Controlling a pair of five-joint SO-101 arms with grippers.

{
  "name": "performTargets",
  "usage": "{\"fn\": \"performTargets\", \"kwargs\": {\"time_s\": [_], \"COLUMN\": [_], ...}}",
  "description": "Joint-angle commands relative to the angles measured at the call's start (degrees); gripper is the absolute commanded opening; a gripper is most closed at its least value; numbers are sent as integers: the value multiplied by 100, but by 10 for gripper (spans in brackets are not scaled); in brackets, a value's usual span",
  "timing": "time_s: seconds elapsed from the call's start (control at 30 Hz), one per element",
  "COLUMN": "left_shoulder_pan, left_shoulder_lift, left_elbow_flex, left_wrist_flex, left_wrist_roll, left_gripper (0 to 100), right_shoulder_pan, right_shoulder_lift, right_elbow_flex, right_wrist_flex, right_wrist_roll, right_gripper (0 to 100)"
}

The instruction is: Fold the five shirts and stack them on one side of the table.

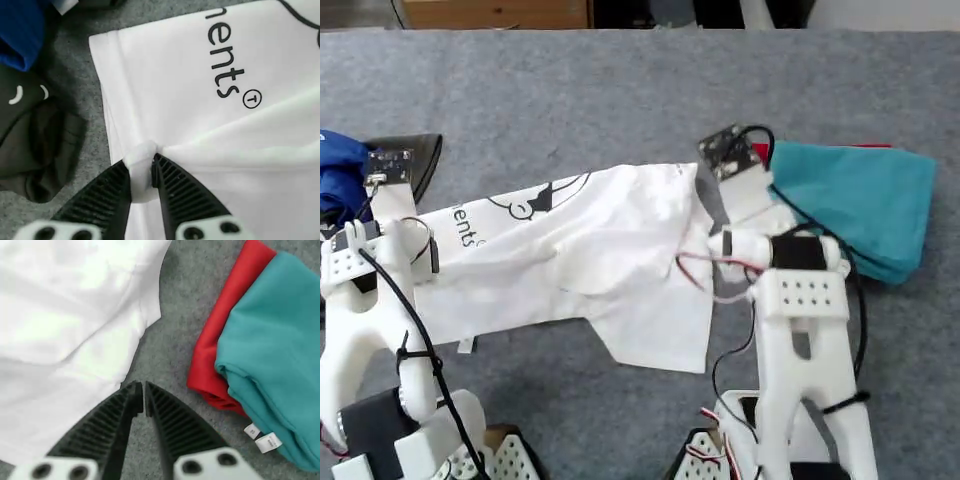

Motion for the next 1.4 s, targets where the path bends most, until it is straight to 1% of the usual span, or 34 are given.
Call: {"fn": "performTargets", "kwargs": {"time_s": [0.0, 0.07, 0.17, 0.3, 0.37, 0.47, 0.57, 0.67, 0.8, 1.07, 1.2, 1.37], "left_shoulder_pan": [154, 286, 462, 523, 505, 488, 523, 523, 514, 488, 488, 488], "left_shoulder_lift": [-35, -35, -35, -185, -404, -730, -967, -1134, -1292, -1793, -2092, -2312], "left_elbow_flex": [-22, 13, 4, 13, 57, 57, 57, 180, 426, 778, 866, 936], "left_wrist_flex": [88, 79, 97, 105, 114, 114, 114, 79, 88, 123, 123, 123], "left_wrist_roll": [-26, -18, -18, -9, -9, -9, 0, 141, 237, 237, 237, 229], "left_gripper": [28, 28, 28, 28, 28, 28, 28, 28, 28, 28, 28, 28], "right_shoulder_pan": [-141, -237, -607, -1134, -1292, -1486, -1864, -2268, -2673, -3174, -3182, -3174], "right_shoulder_lift": [-224, -224, -75, 523, 901, 1552, 2255, 2756, 2958, 3002, 3002, 3002], "right_elbow_flex": [180, 154, -66, -418, -716, -1297, -1807, -2044, -2018, -1156, -743, -409], "right_wrist_flex": [-132, -220, 9, 580, 800, 1266, 1802, 2048, 1916, 976, 404, 0], "right_wrist_roll": [132, 149, 325, 897, 703, 114, -369, -501, -510, -475, -475, -475], "right_gripper": [13, 13, 18, 100, 129, 123, 113, 114, 115, 116, 116, 116]}}
